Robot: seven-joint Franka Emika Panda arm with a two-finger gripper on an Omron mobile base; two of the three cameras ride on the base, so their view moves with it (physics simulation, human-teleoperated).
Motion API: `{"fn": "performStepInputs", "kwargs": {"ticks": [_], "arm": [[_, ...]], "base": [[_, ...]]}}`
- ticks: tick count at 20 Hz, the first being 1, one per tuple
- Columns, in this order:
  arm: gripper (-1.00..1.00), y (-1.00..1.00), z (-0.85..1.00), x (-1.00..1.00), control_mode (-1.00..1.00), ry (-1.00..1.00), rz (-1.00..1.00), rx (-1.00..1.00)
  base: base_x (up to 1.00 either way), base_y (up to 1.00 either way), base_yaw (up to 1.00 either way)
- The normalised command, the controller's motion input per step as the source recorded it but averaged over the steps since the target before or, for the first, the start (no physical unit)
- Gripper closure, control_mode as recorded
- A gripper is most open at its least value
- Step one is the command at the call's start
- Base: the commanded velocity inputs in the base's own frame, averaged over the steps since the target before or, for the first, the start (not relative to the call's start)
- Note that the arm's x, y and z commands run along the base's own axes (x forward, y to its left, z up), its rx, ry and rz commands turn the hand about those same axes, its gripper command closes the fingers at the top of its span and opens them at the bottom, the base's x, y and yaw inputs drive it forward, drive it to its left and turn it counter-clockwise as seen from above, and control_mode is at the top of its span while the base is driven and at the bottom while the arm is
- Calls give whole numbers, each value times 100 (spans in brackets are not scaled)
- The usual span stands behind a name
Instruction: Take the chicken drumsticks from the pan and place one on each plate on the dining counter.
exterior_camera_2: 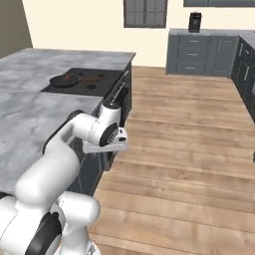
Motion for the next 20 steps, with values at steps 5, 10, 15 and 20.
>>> {"fn": "performStepInputs", "kwargs": {"ticks": [5,10,15,20], "arm": [[-100,0,0,0,100,0,0,0],[-100,0,0,0,100,0,0,0],[-100,0,0,0,100,0,0,0],[-100,0,0,0,100,0,0,0]], "base": [[67,-65,11],[78,-51,17],[85,-42,23],[85,-35,32]]}}
